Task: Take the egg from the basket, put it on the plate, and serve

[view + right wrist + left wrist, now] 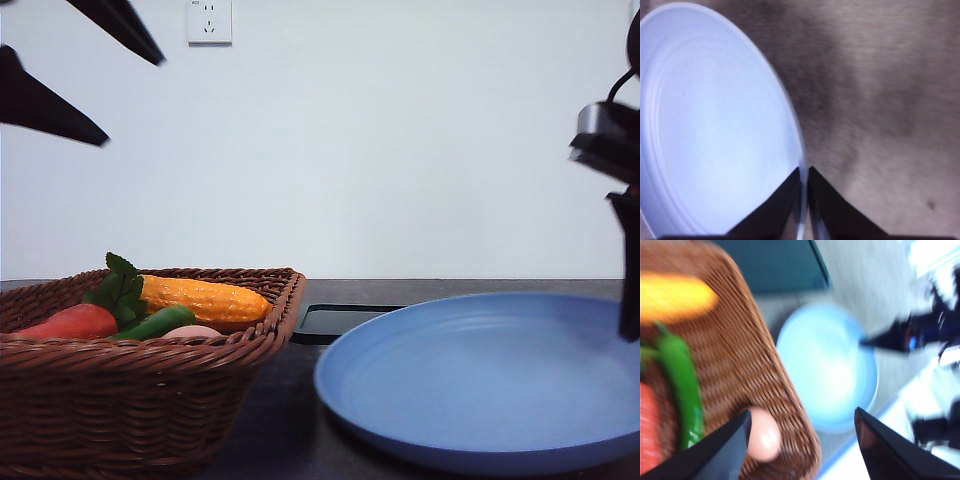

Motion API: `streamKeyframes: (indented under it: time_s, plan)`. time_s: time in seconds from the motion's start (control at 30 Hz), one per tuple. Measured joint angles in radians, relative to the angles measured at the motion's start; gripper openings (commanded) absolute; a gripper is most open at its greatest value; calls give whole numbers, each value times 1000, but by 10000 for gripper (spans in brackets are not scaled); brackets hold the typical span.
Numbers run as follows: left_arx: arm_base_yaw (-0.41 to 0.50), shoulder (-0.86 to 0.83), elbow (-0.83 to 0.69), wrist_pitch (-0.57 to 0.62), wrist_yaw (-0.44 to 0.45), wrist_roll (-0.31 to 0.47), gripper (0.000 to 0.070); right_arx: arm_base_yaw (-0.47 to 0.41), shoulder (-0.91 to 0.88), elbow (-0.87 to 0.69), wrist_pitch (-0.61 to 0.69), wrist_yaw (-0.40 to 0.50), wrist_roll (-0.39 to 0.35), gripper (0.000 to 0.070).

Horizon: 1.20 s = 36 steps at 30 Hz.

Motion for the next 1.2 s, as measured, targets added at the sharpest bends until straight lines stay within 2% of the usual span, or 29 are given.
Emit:
streamKeyframes:
  time_s: [0.17,0.37,0.47,0.8,1.2]
  plan:
    - [-139,81,41,-14,-152,-9,422,-7,-88,0,-26,71,0,0]
    - [-241,216,130,-110,-304,-12,422,-36,-154,0,-42,71,11,0]
    - [-275,289,151,-136,-352,-12,422,-50,-179,0,-42,71,13,0]
    - [-307,463,166,-143,-362,-14,422,-61,-197,0,-45,71,15,0]
    - [-307,565,166,-139,-368,-14,413,-61,-197,0,-46,71,15,0]
